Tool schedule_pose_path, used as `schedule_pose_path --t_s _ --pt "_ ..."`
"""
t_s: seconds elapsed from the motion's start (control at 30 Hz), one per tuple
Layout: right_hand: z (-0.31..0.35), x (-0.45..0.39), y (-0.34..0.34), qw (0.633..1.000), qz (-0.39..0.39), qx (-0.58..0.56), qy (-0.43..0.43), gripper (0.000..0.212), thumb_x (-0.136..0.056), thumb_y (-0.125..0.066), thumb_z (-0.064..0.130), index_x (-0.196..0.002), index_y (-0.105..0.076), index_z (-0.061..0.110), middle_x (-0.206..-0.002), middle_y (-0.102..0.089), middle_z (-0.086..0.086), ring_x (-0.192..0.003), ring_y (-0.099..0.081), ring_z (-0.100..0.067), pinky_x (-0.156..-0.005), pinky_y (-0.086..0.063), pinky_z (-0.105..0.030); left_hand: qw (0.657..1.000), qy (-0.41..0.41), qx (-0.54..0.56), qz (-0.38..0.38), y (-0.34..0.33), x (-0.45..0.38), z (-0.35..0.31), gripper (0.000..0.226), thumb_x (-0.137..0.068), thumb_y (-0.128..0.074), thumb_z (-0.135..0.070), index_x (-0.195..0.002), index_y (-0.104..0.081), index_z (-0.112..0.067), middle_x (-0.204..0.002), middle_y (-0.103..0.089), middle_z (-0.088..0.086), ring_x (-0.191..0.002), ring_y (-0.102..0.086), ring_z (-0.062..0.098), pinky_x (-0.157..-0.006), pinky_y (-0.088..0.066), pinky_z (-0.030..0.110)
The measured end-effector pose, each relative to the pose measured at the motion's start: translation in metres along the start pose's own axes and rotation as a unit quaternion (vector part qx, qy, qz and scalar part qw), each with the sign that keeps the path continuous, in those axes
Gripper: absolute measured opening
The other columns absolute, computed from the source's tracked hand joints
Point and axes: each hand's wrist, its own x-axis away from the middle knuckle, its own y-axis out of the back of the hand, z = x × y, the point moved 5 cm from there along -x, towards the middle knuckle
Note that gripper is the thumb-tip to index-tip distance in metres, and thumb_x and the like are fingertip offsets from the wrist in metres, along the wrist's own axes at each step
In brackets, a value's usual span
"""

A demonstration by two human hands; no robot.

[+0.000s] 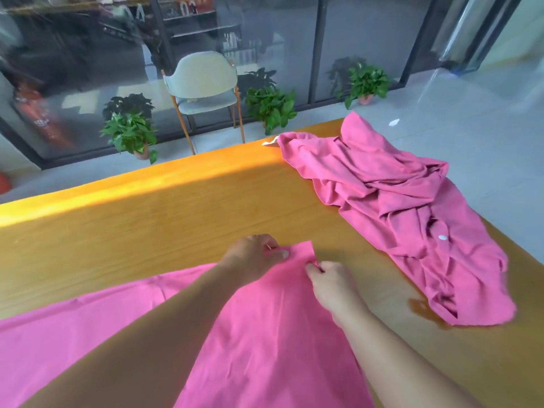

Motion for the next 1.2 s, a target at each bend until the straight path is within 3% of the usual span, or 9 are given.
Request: schedule_pose_path --t_s 0.17,0.27,0.33,0.43,0.57,0.67,0.83,1.0,1.2 --pt "-0.002 -0.012 0.0 0.995 -0.014 0.094 -0.005 0.046 -0.1 -0.05 0.036 -0.061 -0.046 0.013 -0.062 -0.049 -0.004 -0.068 -0.05 -0.029 -0.058 -0.032 -0.032 0.999 0.011 -0.051 -0.006 -0.008 -0.022 -0.007 0.017 -0.095 -0.055 -0.032 -0.098 -0.069 -0.023 -0.096 -0.07 0.005 -0.085 -0.064 0.025 -0.063 -0.041 0.025" --pt "-0.002 -0.014 0.006 0.991 -0.032 0.128 0.0 0.046 -0.098 -0.053 0.041 -0.06 -0.045 0.015 -0.059 -0.049 -0.001 -0.063 -0.049 -0.026 -0.049 -0.028 -0.033 0.998 0.014 -0.068 -0.009 -0.011 -0.026 -0.012 0.018 -0.096 -0.051 -0.031 -0.099 -0.068 -0.023 -0.105 -0.066 0.004 -0.09 -0.061 0.026 -0.068 -0.043 0.026" --pt "-0.003 -0.014 0.009 0.99 -0.043 0.134 -0.005 0.045 -0.095 -0.056 0.042 -0.06 -0.044 0.016 -0.059 -0.049 0.001 -0.061 -0.048 -0.023 -0.047 -0.027 -0.031 0.999 0.0 -0.051 0.002 -0.011 -0.028 -0.018 0.014 -0.094 -0.056 -0.032 -0.092 -0.067 -0.024 -0.103 -0.061 0.001 -0.085 -0.058 0.023 -0.063 -0.04 0.024" --pt "-0.006 -0.011 0.008 0.989 -0.041 0.138 -0.012 0.035 -0.091 -0.058 0.039 -0.066 -0.047 0.019 -0.068 -0.056 0.001 -0.073 -0.055 -0.027 -0.059 -0.036 -0.031 0.996 -0.011 -0.07 0.055 -0.013 -0.029 -0.029 0.004 -0.089 -0.064 -0.03 -0.087 -0.065 -0.026 -0.09 -0.058 -0.004 -0.078 -0.055 0.017 -0.056 -0.038 0.022" --pt "-0.006 -0.008 0.006 0.99 -0.034 0.14 -0.002 0.019 -0.09 -0.058 0.037 -0.079 -0.058 0.022 -0.088 -0.069 -0.004 -0.089 -0.064 -0.029 -0.07 -0.047 -0.032 0.987 -0.018 -0.11 0.116 -0.013 -0.031 -0.045 0.008 -0.083 -0.072 -0.026 -0.088 -0.066 -0.025 -0.101 -0.062 -0.004 -0.093 -0.059 0.019 -0.072 -0.046 0.025" --pt "-0.007 -0.008 0.006 0.99 -0.044 0.134 0.007 0.02 -0.089 -0.056 0.035 -0.081 -0.065 0.019 -0.087 -0.07 -0.006 -0.089 -0.065 -0.03 -0.072 -0.049 -0.033 0.978 -0.014 -0.146 0.148 -0.01 -0.031 -0.053 0.028 -0.088 -0.068 -0.033 -0.111 -0.069 -0.017 -0.116 -0.063 -0.001 -0.109 -0.058 0.022 -0.085 -0.047 0.029" --pt "-0.008 -0.008 0.007 0.992 -0.045 0.118 0.009 0.028 -0.091 -0.055 0.032 -0.066 -0.056 0.021 -0.075 -0.066 -0.003 -0.079 -0.063 -0.027 -0.065 -0.045 -0.031 0.98 0.0 -0.16 0.118 -0.007 -0.035 -0.061 0.048 -0.09 -0.064 -0.034 -0.132 -0.053 -0.013 -0.132 -0.053 0.006 -0.116 -0.054 0.025 -0.083 -0.043 0.028" --pt "-0.01 -0.009 0.009 0.995 -0.043 0.089 0.006 0.032 -0.091 -0.057 0.032 -0.062 -0.052 0.02 -0.065 -0.058 0.001 -0.072 -0.059 -0.026 -0.06 -0.037 -0.029 0.975 0.003 -0.162 0.152 -0.011 -0.038 -0.065 0.037 -0.098 -0.051 -0.035 -0.121 -0.062 -0.008 -0.125 -0.061 0.009 -0.115 -0.056 0.027 -0.087 -0.045 0.03" --pt "-0.014 -0.006 0.014 0.998 -0.039 0.058 0.008 0.038 -0.092 -0.057 0.03 -0.056 -0.048 0.02 -0.059 -0.053 0.002 -0.067 -0.054 -0.024 -0.058 -0.039 -0.032 0.981 -0.015 -0.119 0.155 -0.011 -0.041 -0.066 0.028 -0.091 -0.065 -0.03 -0.111 -0.064 -0.012 -0.111 -0.061 0.007 -0.104 -0.056 0.026 -0.082 -0.045 0.033"
